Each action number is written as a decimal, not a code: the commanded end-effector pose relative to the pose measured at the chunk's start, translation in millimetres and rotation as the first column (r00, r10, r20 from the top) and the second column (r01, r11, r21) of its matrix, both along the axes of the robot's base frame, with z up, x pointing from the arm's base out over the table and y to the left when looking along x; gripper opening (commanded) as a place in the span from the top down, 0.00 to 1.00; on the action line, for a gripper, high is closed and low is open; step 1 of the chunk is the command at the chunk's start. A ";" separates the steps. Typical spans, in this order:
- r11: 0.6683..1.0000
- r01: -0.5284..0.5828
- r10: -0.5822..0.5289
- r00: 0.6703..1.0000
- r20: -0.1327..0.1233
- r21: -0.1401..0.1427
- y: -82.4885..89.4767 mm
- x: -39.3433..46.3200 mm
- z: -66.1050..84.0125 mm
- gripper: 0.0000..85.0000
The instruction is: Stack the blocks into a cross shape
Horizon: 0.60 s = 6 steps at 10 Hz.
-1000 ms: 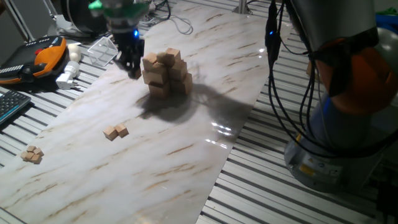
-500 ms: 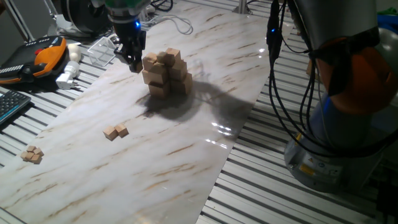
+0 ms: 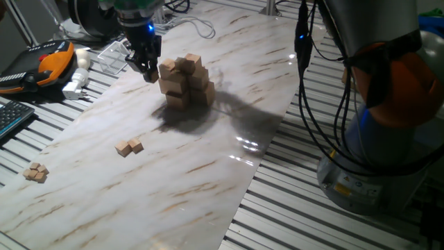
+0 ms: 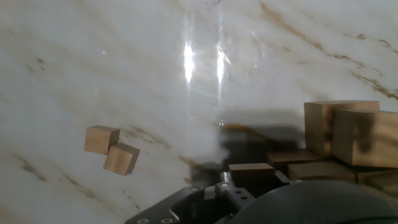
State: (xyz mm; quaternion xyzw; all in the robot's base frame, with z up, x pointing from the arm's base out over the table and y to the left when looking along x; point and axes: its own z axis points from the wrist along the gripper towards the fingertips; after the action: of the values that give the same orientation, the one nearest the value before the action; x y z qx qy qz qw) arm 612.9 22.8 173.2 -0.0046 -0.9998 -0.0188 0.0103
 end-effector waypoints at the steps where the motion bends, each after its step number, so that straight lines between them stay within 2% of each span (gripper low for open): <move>1: 1.000 0.008 -0.008 1.000 0.002 -0.009 0.4 -0.1 -0.3 1.00; 2: 1.000 0.011 -0.011 1.000 -0.004 0.002 -0.9 0.8 0.3 1.00; 3: 1.000 -0.013 0.013 1.000 -0.005 -0.007 -12.7 7.5 5.9 1.00; 4: 0.998 -0.058 0.058 0.998 -0.011 -0.008 -28.9 15.5 11.3 1.00; 5: 0.995 -0.098 0.098 0.995 -0.009 0.002 -44.9 21.1 14.6 1.00; 6: 0.991 -0.131 0.131 0.991 0.002 -0.012 -59.7 26.4 19.5 1.00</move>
State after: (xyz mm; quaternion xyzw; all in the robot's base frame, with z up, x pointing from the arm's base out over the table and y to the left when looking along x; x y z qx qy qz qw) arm 639.9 -19.0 193.2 0.0545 -0.9984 -0.0107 0.0093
